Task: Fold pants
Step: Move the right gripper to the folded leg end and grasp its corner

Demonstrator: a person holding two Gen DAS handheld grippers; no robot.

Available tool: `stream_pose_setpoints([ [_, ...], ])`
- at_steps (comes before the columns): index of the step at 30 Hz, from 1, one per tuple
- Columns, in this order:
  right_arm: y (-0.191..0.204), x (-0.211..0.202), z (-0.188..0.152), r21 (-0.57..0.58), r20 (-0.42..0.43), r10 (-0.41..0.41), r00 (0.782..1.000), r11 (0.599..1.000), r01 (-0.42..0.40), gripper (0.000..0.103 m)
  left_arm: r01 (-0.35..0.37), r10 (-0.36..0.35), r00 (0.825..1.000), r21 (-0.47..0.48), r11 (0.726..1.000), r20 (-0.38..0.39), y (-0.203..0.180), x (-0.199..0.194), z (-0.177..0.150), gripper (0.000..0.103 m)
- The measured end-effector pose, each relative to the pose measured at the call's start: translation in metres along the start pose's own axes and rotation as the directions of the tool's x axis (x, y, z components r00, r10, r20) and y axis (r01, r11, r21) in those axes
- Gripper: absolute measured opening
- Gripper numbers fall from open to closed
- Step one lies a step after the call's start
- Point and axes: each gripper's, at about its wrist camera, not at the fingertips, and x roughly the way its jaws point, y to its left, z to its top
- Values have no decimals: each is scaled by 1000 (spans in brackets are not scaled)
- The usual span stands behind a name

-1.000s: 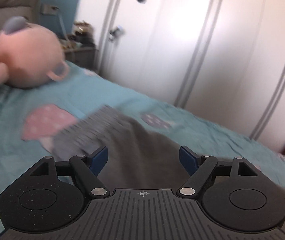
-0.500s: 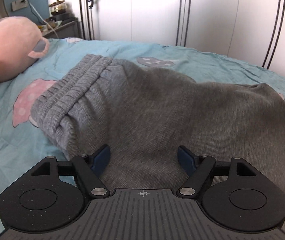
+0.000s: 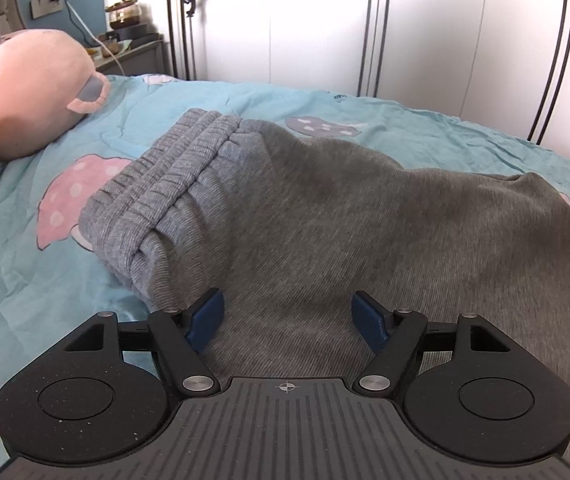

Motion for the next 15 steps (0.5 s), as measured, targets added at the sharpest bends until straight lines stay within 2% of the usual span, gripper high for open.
stream_pose_setpoints([
  [1, 0, 0, 0, -11, 4, -6, 1000, 1000, 6, 44, 1, -1, 1000, -2, 1000, 1, 0, 0, 0, 77],
  [3, -5, 0, -1, -31, 8, -24, 1000, 999, 24, 64, 4, -4, 1000, -12, 1000, 3, 2, -1, 0, 77],
  [4, -8, 1, 0, -26, 6, -50, 999, 998, 50, 80, 6, -5, 1000, -16, 1000, 2, 3, -1, 1, 77],
  [5, -13, 2, 1, -13, -4, -70, 998, 997, 70, 87, 7, -6, 1000, -20, 1000, 5, 4, -2, 1, 77],
  [7, -32, 3, 2, 42, -19, -68, 998, 997, 69, 86, 3, -3, 1000, -27, 1000, 10, 6, -5, 1, 77],
  [9, -54, 1, 1, 104, -11, -120, 993, 987, 120, 78, 1, -1, 1000, -45, 999, 17, 7, -7, 2, 77],
  [11, -74, -8, 3, 190, -11, -119, 993, 975, 119, 48, 1, 1, 1000, -60, 998, 24, 7, -9, 3, 78],
  [13, -84, -19, 6, 265, -10, -139, 990, 955, 136, 46, -6, 8, 999, -43, 999, 33, 3, -11, 2, 82],
  [15, -84, -30, 8, 282, 23, -152, 988, 949, 139, 46, -18, 19, 999, -14, 1000, 35, 0, -11, 1, 82],
])
